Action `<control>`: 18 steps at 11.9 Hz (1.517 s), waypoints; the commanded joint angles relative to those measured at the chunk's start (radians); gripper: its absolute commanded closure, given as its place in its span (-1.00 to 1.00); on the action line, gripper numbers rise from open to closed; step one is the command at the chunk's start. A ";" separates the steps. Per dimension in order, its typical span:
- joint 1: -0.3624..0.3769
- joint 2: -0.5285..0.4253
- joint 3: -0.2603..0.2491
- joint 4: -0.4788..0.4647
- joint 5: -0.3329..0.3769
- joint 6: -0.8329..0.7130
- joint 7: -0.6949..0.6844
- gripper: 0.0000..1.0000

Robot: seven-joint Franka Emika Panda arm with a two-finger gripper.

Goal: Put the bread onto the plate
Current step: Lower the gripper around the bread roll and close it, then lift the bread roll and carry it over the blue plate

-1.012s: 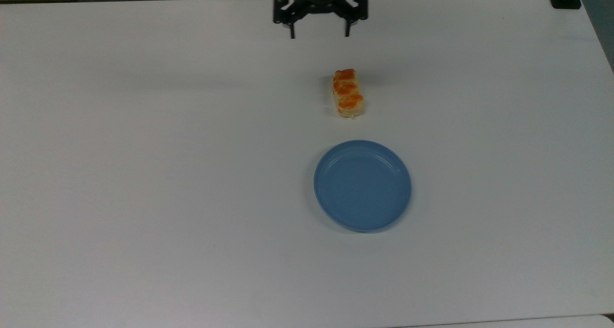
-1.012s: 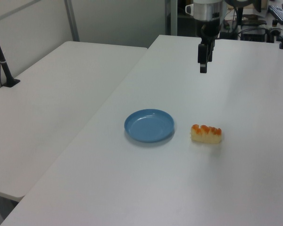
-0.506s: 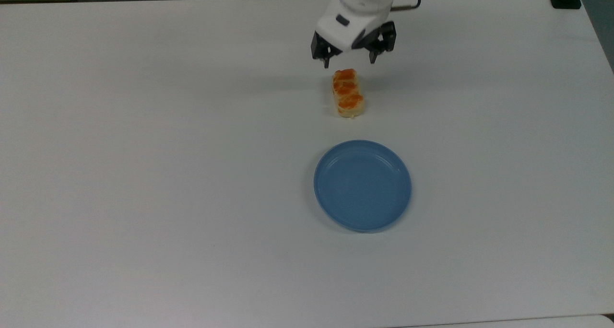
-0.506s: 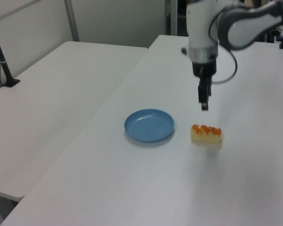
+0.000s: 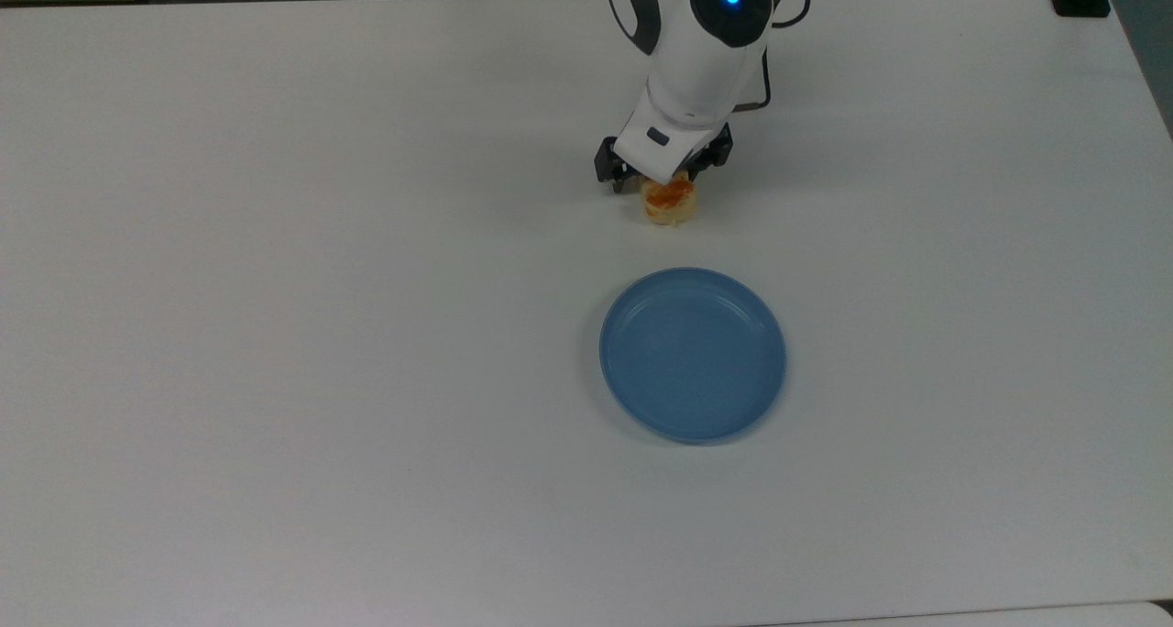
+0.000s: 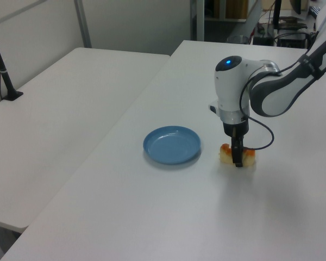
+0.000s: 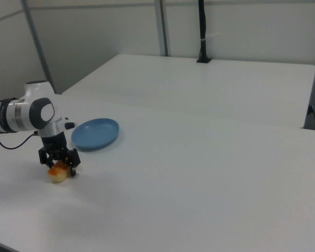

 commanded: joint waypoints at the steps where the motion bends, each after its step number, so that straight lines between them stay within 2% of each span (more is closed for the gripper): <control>1: 0.018 -0.023 -0.009 -0.007 -0.028 0.030 0.063 0.37; 3: 0.022 -0.073 0.008 0.016 -0.021 -0.002 0.116 0.38; 4: 0.018 -0.093 0.028 0.050 -0.014 -0.064 0.117 0.38; 7: 0.004 -0.132 0.029 0.225 0.047 -0.303 0.089 0.37; 9: 0.001 -0.123 0.016 0.262 0.052 -0.318 0.066 0.36; 10: -0.001 -0.080 0.002 0.335 0.052 -0.300 0.066 0.36; 12: -0.001 0.065 -0.038 0.546 0.050 -0.301 0.075 0.36; 13: -0.008 0.122 -0.061 0.625 0.052 -0.298 0.078 0.36; 16: -0.010 0.315 -0.089 0.824 0.050 -0.283 0.080 0.31; 18: -0.008 0.379 -0.087 0.836 0.050 -0.211 0.094 0.24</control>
